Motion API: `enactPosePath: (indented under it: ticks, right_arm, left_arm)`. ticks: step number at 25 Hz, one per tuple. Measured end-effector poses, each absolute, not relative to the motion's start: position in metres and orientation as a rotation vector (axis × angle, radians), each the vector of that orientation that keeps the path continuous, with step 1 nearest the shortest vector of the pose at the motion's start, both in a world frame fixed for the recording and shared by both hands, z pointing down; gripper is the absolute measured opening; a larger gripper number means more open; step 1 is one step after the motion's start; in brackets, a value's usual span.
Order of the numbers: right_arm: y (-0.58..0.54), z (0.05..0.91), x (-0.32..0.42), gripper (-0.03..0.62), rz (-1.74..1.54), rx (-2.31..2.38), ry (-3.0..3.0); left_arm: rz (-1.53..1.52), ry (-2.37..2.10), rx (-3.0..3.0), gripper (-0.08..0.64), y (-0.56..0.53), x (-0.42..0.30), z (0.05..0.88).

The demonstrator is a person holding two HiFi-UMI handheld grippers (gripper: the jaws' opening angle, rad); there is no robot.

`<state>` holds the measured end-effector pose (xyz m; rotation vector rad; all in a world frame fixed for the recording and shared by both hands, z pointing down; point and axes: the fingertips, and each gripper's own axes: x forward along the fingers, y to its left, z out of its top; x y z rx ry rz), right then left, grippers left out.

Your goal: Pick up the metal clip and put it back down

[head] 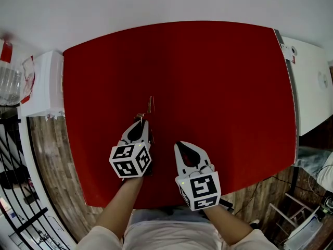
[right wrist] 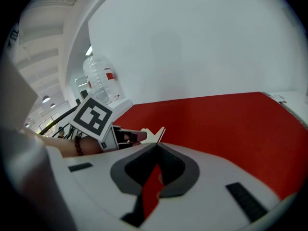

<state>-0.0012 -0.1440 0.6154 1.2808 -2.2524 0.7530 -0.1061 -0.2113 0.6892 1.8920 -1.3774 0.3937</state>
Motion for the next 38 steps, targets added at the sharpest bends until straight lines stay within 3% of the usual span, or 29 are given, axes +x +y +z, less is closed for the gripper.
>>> enactPosePath:
  ticks: [14,38]
  right_arm:
    - [-0.142,0.617,-0.010,0.008,0.760,1.258,-2.260]
    - [-0.136,0.602,-0.009,0.006,0.716,1.257,-2.281]
  left_arm:
    - [0.510,-1.468,1.884,0.083,-0.209,-0.132,0.702]
    - [0.536,-1.602,1.924,0.075,-0.191,-0.155,0.665]
